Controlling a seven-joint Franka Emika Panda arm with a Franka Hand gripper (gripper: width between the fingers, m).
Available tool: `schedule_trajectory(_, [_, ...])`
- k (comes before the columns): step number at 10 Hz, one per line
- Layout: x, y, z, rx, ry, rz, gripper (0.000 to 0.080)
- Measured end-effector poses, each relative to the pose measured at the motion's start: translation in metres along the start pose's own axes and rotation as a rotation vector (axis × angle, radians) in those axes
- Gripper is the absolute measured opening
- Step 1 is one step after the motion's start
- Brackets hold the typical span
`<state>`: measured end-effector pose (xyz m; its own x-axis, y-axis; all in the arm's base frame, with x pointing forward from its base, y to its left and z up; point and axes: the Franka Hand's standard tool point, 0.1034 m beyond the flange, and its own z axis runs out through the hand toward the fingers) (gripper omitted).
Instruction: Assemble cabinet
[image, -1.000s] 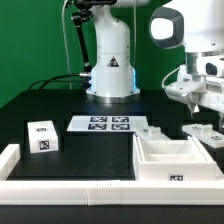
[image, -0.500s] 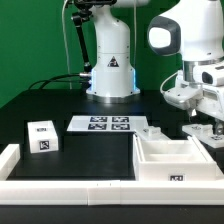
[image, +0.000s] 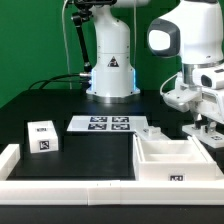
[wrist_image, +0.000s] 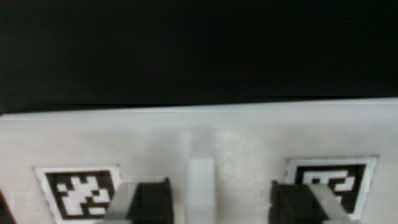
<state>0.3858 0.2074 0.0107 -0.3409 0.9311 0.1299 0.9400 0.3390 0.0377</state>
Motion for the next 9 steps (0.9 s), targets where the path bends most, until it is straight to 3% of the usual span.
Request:
schedule_trajectory(1, [-0.001, 0.000, 0.001, 0.001, 0.000, 0.002, 0.0219])
schedule_trajectory(2, [-0.001, 0.001, 0.000, -0.001, 0.000, 0.001, 0.0067])
schedule_trajectory(7, [-0.004, 0.001, -0.002, -0.003, -0.003, 0.006, 0.0068])
schedule_trajectory(9, [-0.034, -0.002, -0.023, -0.025, -0.029, 0.061, 0.0068])
